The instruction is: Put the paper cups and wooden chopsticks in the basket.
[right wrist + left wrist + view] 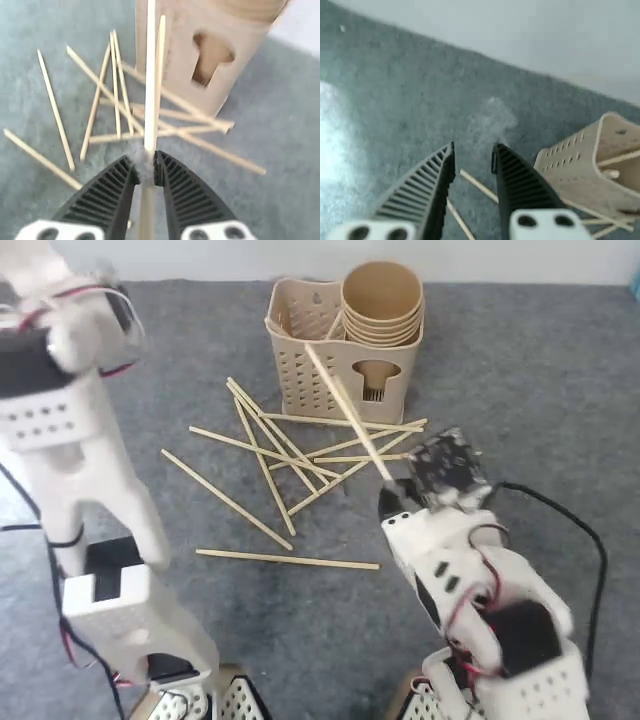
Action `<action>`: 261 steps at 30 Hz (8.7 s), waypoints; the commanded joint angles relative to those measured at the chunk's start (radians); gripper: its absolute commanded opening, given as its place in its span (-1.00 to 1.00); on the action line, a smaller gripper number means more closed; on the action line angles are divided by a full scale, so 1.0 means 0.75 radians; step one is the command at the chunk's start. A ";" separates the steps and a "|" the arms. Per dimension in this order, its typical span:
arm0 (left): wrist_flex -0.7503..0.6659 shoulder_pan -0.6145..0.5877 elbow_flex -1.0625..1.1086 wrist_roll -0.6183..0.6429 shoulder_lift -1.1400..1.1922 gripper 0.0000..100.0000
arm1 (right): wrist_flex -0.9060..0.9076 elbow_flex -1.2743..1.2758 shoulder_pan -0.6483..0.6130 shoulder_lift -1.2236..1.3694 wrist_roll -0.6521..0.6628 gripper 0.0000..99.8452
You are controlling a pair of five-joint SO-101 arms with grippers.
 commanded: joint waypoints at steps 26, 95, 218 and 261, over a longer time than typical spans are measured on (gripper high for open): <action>-0.419 0.090 1.114 0.014 -0.063 -0.60 | -1.149 -0.843 -0.003 1.163 0.025 -0.99; -0.546 0.051 1.327 0.016 -0.299 -0.60 | -1.304 -0.456 -0.060 0.776 -0.653 -0.76; -0.653 -0.119 1.570 -0.041 -0.374 -0.60 | 0.369 -3.003 -0.038 2.708 -0.374 -0.70; -0.653 -0.117 1.572 -0.041 -0.374 -0.60 | 0.283 -3.165 0.017 2.873 -0.366 -0.99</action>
